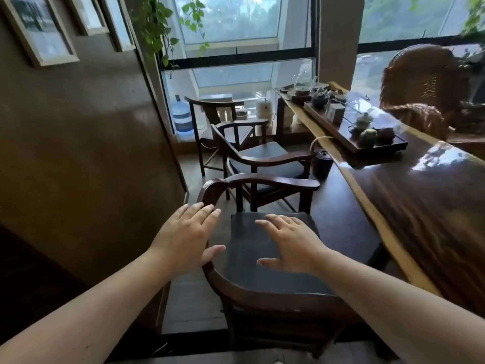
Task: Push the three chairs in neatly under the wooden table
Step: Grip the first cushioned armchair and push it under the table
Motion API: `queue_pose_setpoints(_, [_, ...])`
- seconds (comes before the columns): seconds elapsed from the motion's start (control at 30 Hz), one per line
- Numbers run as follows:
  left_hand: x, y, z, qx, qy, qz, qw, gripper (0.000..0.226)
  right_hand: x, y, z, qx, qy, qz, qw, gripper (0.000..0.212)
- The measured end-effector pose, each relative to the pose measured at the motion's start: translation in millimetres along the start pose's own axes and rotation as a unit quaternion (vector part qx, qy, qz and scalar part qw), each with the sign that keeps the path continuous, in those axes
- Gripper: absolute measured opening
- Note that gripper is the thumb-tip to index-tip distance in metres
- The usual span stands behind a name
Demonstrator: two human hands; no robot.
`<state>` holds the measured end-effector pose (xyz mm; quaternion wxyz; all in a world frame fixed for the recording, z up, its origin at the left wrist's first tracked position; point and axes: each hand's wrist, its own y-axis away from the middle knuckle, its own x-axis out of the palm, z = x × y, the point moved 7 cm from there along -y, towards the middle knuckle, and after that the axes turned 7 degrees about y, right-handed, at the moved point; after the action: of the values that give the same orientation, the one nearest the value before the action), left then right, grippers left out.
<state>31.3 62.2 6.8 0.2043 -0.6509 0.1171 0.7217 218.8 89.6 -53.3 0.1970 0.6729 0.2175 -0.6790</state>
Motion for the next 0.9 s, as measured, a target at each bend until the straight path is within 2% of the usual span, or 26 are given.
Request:
queue_pose_setpoints(0.27, [71,-55,48,-0.006,0.020,0.058,0.998,0.072,76,-75,-22,-0.004,-0.075,0.065,0.995,0.090])
queue_pose_setpoints(0.5, [134,-73,78,0.042,0.035,0.138,0.989,0.077,135,-96,-16,0.011,-0.130,0.130,0.983,0.087])
queue_pose_setpoints(0.77, [190,-100,90,0.230,0.024,0.231,0.945,0.082,182,-110,20,0.095,-0.180,0.209,0.957,0.087])
queue_pose_setpoints(0.9, [215,-107,105,0.313,0.005,0.271,0.910,0.094,218,-111,51,0.150,-0.202,0.287,0.924,0.096])
